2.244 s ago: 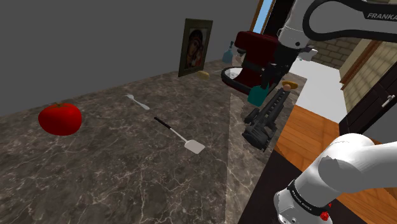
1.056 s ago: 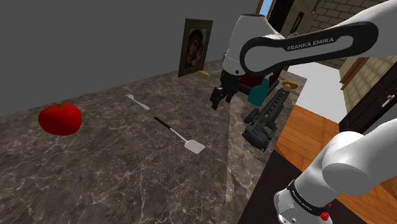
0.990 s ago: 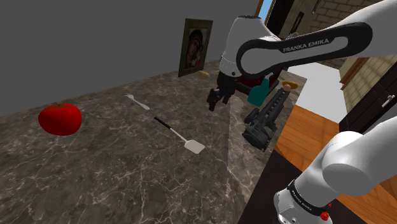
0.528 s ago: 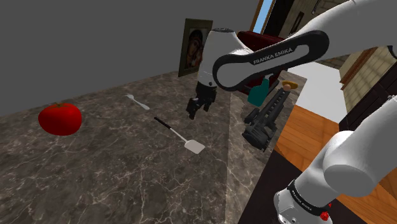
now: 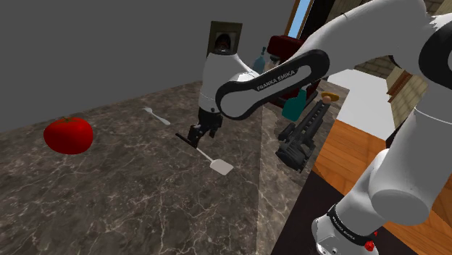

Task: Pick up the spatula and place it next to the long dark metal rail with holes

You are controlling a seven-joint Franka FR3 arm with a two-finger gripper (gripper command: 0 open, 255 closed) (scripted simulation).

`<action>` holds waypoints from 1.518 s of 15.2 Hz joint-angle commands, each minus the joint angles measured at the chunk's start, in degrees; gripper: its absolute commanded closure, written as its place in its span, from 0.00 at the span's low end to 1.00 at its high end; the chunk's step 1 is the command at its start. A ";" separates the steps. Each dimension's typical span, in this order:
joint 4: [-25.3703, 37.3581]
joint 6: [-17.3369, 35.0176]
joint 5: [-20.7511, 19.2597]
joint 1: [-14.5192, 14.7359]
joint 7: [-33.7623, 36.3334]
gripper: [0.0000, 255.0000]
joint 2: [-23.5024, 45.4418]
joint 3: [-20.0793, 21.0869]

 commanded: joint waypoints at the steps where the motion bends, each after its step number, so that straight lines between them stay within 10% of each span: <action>1: 0.40 1.35 -0.77 0.29 0.64 0.00 1.80 -0.02; 14: -0.20 5.02 -2.49 0.66 1.82 0.00 5.06 -0.57; 15: -0.20 5.02 -2.49 0.66 1.82 1.00 5.06 -0.57; 23: -0.20 5.02 -2.49 0.66 1.82 1.00 5.06 -0.57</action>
